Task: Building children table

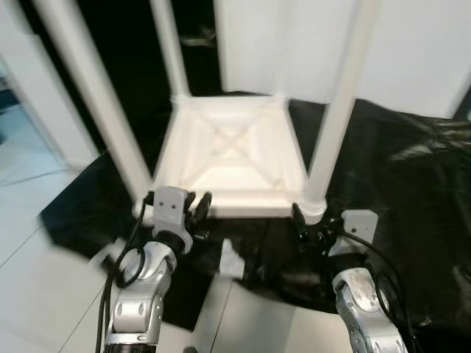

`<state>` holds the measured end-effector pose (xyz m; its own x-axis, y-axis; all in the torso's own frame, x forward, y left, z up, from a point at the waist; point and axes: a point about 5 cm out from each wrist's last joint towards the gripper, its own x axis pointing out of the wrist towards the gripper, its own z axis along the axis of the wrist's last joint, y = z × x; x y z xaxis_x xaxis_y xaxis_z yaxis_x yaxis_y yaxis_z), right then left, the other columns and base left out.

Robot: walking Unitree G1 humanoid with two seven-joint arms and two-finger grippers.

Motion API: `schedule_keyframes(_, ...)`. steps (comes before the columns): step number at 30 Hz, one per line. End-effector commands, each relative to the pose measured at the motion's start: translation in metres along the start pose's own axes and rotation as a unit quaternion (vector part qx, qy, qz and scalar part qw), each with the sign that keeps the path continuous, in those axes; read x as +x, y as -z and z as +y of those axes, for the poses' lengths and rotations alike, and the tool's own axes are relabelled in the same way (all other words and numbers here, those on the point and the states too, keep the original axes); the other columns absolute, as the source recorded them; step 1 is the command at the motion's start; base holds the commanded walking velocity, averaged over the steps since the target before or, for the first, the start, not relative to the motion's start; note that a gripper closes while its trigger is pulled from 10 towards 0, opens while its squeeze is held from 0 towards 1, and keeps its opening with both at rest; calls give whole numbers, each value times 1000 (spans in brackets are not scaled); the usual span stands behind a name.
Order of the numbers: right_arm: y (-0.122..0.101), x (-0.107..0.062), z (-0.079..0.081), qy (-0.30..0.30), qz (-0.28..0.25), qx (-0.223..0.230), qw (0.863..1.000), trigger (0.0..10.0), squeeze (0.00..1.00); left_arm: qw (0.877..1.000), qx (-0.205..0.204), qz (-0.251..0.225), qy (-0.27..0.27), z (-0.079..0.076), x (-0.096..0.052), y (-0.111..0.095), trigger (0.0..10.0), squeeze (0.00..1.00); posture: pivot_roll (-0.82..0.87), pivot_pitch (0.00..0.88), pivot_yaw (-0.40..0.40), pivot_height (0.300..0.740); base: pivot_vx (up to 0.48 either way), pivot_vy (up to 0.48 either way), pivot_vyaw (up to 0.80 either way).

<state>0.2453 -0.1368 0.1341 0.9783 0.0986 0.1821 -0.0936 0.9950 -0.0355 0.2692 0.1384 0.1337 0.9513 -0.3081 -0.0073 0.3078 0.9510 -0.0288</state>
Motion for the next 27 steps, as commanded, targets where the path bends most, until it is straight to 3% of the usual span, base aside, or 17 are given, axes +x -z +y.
schedule_keyframes(1,2,-1,-2,9,4,1,1000,10000,0,1000,7,-11,-11,1,5,-8,10000,0,2,0,28,740,-255,0,0)
schedule_keyframes(14,1,3,-9,17,3,-15,1000,10000,0,999,7,-32,4,-4,13,-17,10000,0,5,0,12,740,0,0,0)
schedule_keyframes(19,-2,12,-20,21,-2,-37,999,10000,0,998,-16,-46,31,-5,26,-26,10000,0,-10,0,-12,740,0,0,0)
schedule_keyframes(27,-6,21,-32,32,-6,-55,998,10000,0,999,-24,-46,16,5,40,-24,10000,0,-33,0,-10,740,0,0,0)
